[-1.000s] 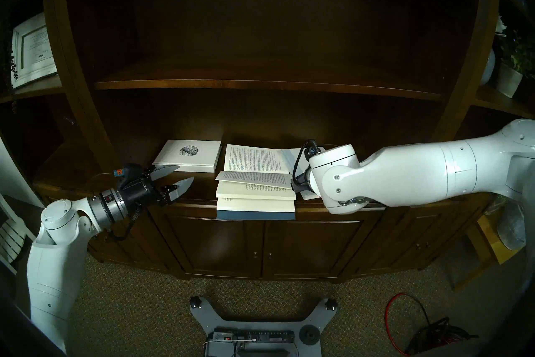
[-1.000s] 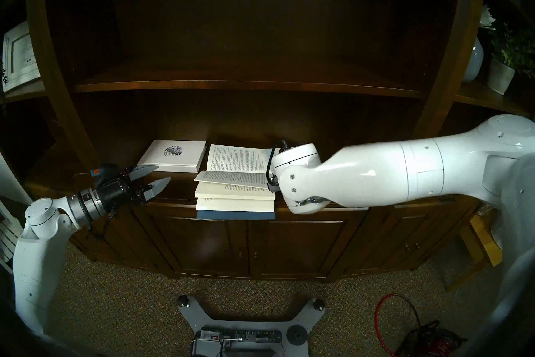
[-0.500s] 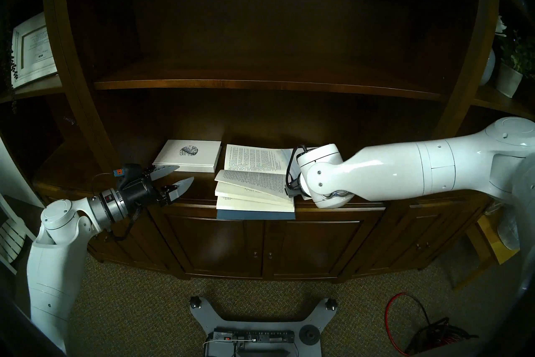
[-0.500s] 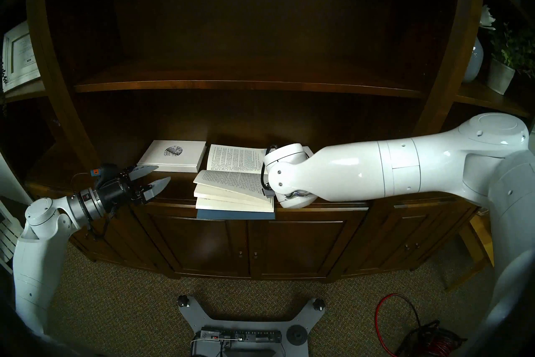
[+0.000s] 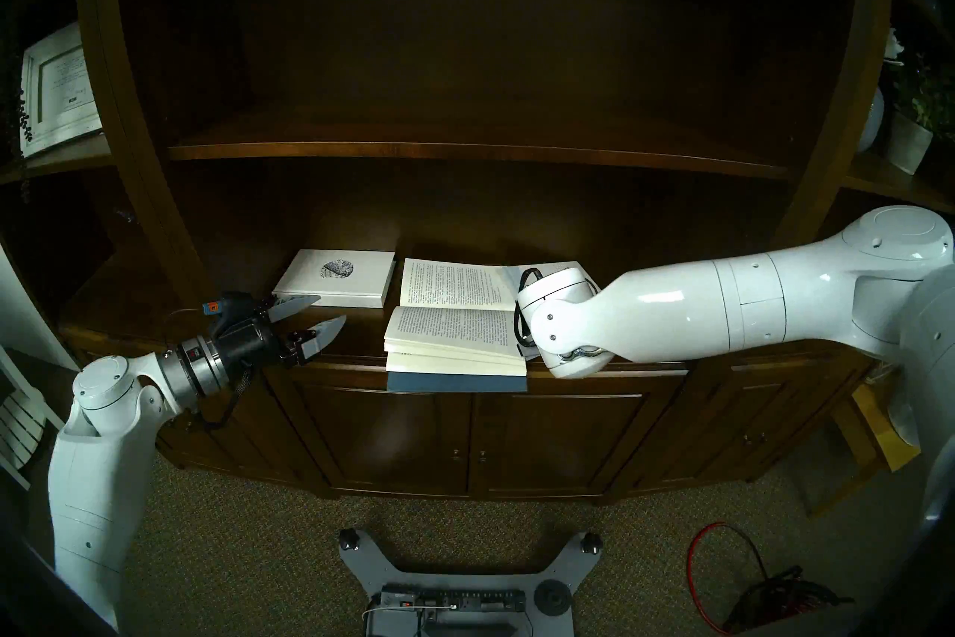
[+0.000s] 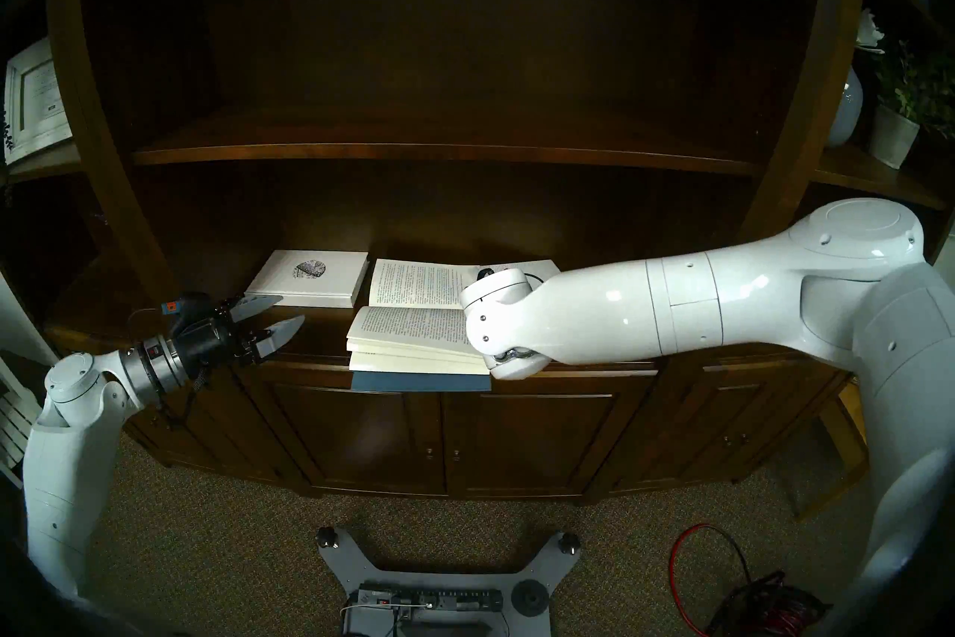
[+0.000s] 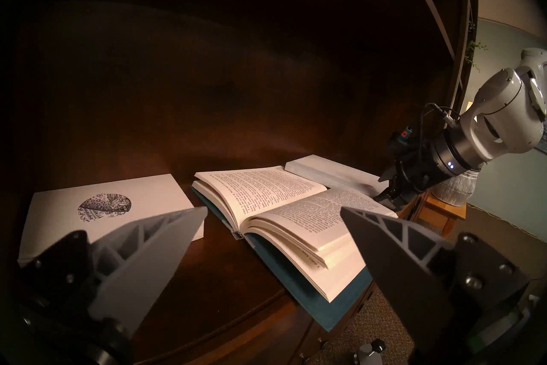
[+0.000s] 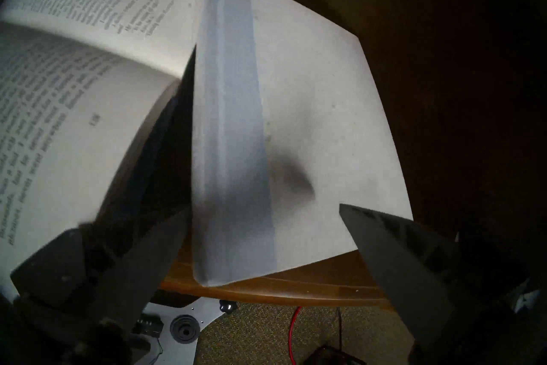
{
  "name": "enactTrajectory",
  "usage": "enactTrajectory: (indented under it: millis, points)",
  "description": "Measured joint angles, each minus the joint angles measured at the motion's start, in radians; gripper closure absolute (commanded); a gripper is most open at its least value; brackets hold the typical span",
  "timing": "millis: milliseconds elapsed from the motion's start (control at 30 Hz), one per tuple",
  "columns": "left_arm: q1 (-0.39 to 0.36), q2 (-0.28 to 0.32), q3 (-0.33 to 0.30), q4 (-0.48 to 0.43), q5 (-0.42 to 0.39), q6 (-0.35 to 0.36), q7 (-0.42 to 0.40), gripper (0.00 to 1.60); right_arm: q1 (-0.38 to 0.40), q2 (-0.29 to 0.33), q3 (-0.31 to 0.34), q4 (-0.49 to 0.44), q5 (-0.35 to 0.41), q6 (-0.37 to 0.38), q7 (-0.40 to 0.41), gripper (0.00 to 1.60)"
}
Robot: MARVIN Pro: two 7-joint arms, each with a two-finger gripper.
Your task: Close the books and align them horizontally on the shelf
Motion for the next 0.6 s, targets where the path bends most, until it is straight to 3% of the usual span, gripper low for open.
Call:
enactTrajectory:
  millis: [200,600]
  points:
    - [0.000,0.000,0.000,0.000,0.000,0.000,0.000,0.00,0.001,0.018,-0.028,-0.007,0.001,-0.007,-0.030,0.00]
    - [0.000,0.000,0.000,0.000,0.000,0.000,0.000,0.00,0.042,0.126,-0.073,-0.085,0.004,-0.016,-0.106,0.00]
